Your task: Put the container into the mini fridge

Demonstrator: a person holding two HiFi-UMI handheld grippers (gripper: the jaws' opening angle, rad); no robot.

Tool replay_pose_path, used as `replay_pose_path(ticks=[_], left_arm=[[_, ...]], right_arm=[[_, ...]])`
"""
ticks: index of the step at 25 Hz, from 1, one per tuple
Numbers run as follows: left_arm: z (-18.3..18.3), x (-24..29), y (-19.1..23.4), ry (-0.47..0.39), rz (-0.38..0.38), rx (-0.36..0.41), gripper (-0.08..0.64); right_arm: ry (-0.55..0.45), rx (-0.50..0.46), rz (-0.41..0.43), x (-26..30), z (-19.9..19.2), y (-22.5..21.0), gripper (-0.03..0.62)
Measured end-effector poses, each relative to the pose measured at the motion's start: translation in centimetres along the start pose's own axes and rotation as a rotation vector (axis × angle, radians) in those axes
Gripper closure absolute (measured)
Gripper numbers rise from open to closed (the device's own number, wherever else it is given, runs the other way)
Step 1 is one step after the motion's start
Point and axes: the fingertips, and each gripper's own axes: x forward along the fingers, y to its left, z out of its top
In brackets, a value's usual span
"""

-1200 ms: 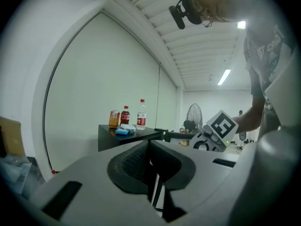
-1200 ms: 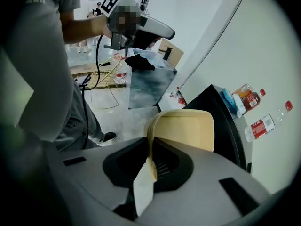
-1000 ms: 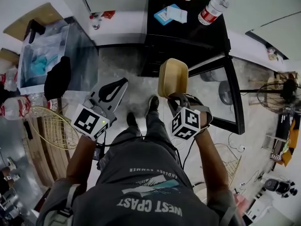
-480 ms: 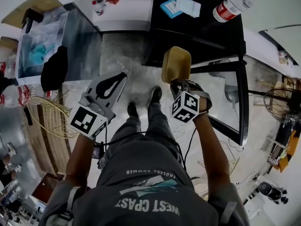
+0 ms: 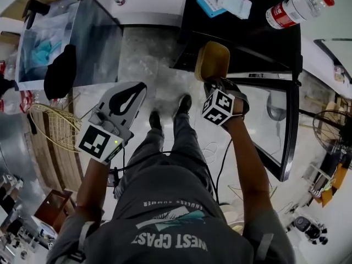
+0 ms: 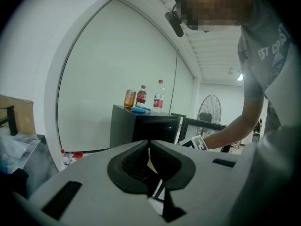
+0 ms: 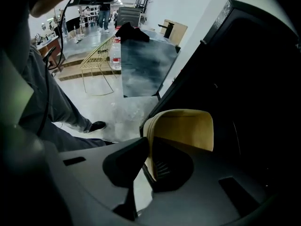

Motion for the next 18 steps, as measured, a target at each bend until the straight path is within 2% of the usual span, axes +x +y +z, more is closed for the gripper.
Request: replay_pose_path(ticks=[18], left_arm=[[-3.0,0.7,1.4,0.050,0.048,-0.048,0.534]], right_arm=[[0.063,-0.048,-0.063,9.0,-1.6,-5.0,0.535]])
